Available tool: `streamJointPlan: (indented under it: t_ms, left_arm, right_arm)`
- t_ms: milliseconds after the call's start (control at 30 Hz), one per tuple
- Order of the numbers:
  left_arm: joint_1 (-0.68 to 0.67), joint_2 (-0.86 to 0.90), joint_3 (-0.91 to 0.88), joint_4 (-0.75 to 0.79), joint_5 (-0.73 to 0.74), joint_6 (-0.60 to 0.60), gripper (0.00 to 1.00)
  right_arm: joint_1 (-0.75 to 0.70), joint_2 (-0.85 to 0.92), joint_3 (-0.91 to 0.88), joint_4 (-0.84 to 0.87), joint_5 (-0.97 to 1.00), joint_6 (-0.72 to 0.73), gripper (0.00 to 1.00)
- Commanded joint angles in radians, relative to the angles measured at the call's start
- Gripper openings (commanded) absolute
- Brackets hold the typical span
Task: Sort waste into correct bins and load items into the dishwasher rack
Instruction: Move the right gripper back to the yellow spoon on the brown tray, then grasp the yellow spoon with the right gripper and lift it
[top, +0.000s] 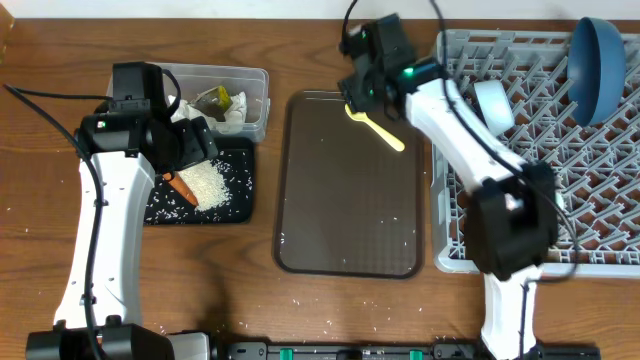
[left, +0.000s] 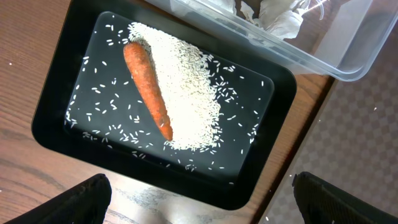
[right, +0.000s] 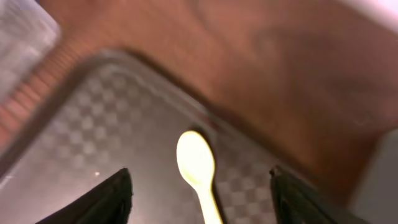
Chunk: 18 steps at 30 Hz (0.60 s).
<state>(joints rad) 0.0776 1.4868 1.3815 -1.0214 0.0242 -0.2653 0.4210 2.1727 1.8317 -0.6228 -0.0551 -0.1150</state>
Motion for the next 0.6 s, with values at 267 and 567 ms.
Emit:
streamJointPlan:
  t_ms: [267,567]
  left_arm:
    - [0.005,0.008,0.001,-0.003,0.002,0.002,0.96]
    - [0.005,0.008,0.001,-0.003,0.002,0.002,0.96]
  right_arm:
    - [0.003,0.172,0.001,-0.023,-0.038,-0.008,0.54]
    - [-0.010,0.195,-0.001,-0.095,-0.001,-0.033,0.47]
